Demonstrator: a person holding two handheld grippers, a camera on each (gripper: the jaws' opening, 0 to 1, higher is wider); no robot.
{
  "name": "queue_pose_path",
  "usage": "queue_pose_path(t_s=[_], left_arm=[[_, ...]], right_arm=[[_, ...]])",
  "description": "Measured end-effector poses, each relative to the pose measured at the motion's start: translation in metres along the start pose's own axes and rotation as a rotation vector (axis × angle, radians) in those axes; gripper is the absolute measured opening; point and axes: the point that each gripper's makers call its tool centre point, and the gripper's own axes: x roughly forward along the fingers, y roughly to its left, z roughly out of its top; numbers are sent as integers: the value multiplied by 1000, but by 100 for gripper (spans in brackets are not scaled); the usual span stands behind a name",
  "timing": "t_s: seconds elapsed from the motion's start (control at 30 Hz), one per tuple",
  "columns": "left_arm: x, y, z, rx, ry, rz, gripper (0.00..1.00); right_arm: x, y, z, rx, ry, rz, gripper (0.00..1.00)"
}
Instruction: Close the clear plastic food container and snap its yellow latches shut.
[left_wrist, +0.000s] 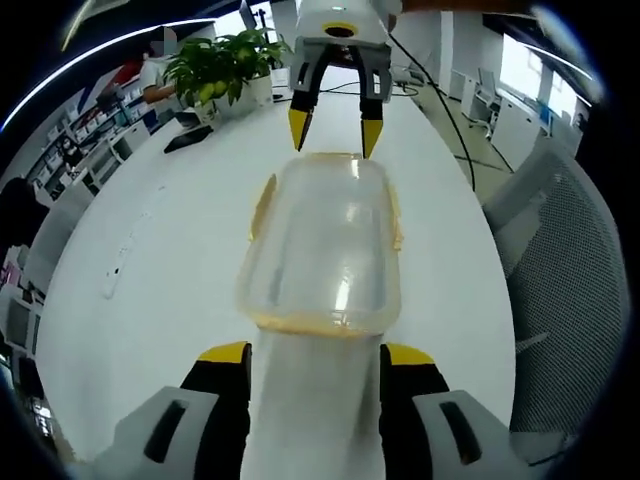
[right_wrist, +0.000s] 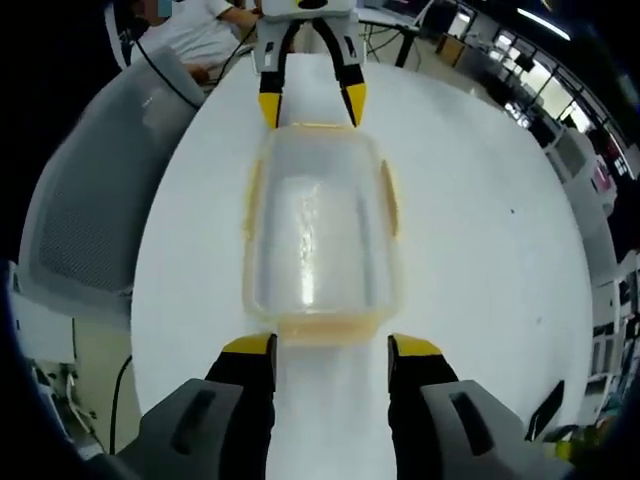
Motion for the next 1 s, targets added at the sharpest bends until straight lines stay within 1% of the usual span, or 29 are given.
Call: queue_pose_path(t_s=[0.13,0.2,0.37,0.47,0.53,0.6,0.63,0.87,1.0], left_arm=[[3,1,2,18,-21,-16,48],[4,-1,4,30,-33,-32,48],[10,-3,7,44,-53,-56,48],[12,-4,7,55,-53,-60,49],[13,-4,5,57,-52,-64,47],[12,-6,4,70,-48,-70,39],[12,-5,4,81,-49,-62,36],[11,-6,5,70,-50,-66,36],[8,-6,4,51,-49,-69,35]], right_arm=[[5,2,-2,-28,-3,19,40],[7,2,-4,-44,4,16,40],[10,3,-3,-68,-12,39,38],[10,4,-3,-71,-12,42,37],[10,4,-3,-73,-15,42,37],[10,5,-2,-72,-18,41,36],[9,5,-3,-72,-17,41,36],[9,6,-3,-63,-15,40,36],[9,6,-3,-60,-15,37,36]])
